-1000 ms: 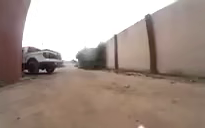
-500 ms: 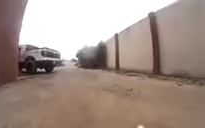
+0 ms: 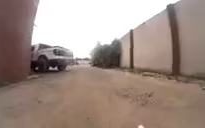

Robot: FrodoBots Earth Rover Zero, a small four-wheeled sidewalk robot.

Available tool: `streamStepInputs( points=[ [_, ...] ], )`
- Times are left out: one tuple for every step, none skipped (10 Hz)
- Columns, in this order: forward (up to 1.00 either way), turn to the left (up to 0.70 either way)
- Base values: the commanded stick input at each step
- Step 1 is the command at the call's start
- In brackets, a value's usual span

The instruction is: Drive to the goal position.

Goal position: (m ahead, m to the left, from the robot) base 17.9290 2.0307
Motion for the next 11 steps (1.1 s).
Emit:
streamStepInputs(
  points=[
    [0.5, 0.0],
    [0.5, 0.0],
    [0.5, 0.0],
    [0.5, 0.0],
    [0.5, 0.0],
    [0.5, 0.0],
    [0.5, 0.0],
    [0.5, 0.0],
    [0.5, 0.0],
    [0.5, 0.0],
    [0.5, 0.0]
  ],
)
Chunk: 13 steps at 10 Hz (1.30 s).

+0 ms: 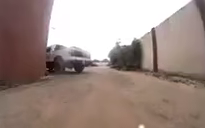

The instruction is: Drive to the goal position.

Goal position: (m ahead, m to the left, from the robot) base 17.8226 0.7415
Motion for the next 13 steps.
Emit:
streamStepInputs(
  points=[
    [0.5, 0.0],
    [0.5, 0.0],
    [0.5, 0.0],
    [0.5, 0.0],
    [0.5, 0.0],
    [0.5, 0.0],
    [0.5, 0.0],
    [0.5, 0.0],
    [0.5, 0.0],
    [0.5, 0.0],
    [0.5, 0.0],
    [0.5, 0.0],
    [0.5, 0.0]
  ],
)
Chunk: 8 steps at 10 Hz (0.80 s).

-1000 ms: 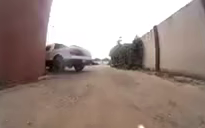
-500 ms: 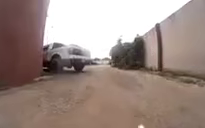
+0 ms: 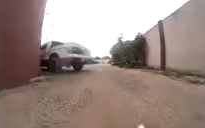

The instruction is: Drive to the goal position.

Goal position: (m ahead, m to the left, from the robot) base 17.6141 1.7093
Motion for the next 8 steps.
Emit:
streamStepInputs(
  points=[
    [0.5, 0.0],
    [0.5, 0.0],
    [0.5, 0.0],
    [0.5, 0.0],
    [0.5, 0.0],
    [0.5, 0.0],
    [0.5, 0.0],
    [0.5, 0.0]
  ],
)
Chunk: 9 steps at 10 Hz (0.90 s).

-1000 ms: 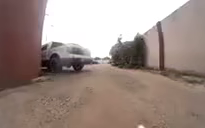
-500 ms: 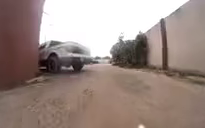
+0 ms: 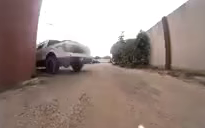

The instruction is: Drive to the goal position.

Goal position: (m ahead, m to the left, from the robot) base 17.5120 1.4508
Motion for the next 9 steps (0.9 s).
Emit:
streamStepInputs(
  points=[
    [0.5, 0.0],
    [0.5, 0.0],
    [0.5, 0.0],
    [0.5, 0.0],
    [0.5, 0.0],
    [0.5, 0.0],
    [0.5, 0.0],
    [0.5, 0.0],
    [0.5, 0.0]
  ],
)
